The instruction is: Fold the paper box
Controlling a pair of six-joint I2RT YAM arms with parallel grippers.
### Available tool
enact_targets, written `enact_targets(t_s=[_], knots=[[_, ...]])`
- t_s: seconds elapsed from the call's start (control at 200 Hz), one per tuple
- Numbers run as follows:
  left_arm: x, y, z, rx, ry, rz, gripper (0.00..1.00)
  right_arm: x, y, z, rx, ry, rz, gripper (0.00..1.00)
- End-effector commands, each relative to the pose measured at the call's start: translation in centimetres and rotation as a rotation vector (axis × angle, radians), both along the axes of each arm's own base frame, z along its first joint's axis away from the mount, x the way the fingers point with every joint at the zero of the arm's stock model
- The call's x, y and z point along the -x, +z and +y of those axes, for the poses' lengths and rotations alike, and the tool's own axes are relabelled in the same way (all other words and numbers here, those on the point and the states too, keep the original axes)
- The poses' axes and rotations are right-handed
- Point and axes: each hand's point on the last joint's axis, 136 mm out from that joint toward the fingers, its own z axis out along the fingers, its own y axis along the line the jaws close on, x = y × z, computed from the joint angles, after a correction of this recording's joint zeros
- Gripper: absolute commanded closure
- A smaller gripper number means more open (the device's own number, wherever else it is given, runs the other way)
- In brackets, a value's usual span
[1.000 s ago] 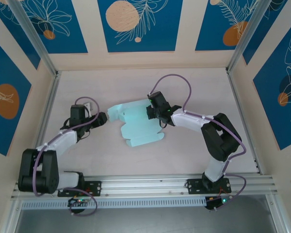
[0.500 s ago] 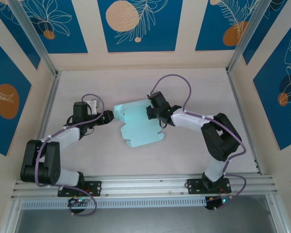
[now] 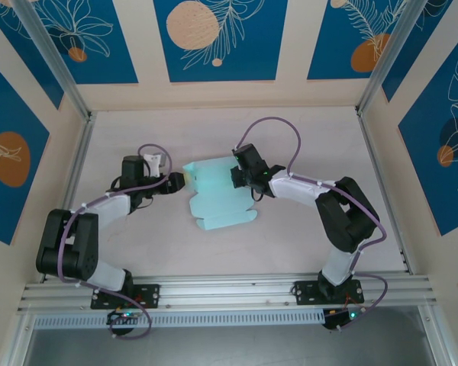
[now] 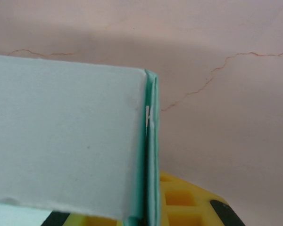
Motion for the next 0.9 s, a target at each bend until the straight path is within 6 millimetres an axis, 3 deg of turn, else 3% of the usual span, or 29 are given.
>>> enact_targets(t_s=[0.0,0.13,0.295,0.515,0.895], knots=[[0.0,3.2,-2.7,0.089,-0.140,-0.112,0.38,-0.4,1.0,1.6,-0.042,0.031,-0.012,0.92],[0.9,4.3,-3.7,0.134,-0.224,-0.142,0.46,-0.5,1.0,1.7,-0.043,0.031,-0.013,0.92],[1.0,3.9,-4.1,0.133,-0.255,-0.120,0.55,-0.5,1.2,1.9,-0.052,0.038,-0.013,0.92],[1.3,3.6,-6.0,0.052,-0.318,-0.154,0.54,-0.4,1.8,2.4,-0.067,0.048,-0.008,0.92],[-1.4,2.9,-5.0,-0.234,-0.171,-0.299,0.58,0.8,2.4,3.1,-0.079,0.050,0.019,0.92]])
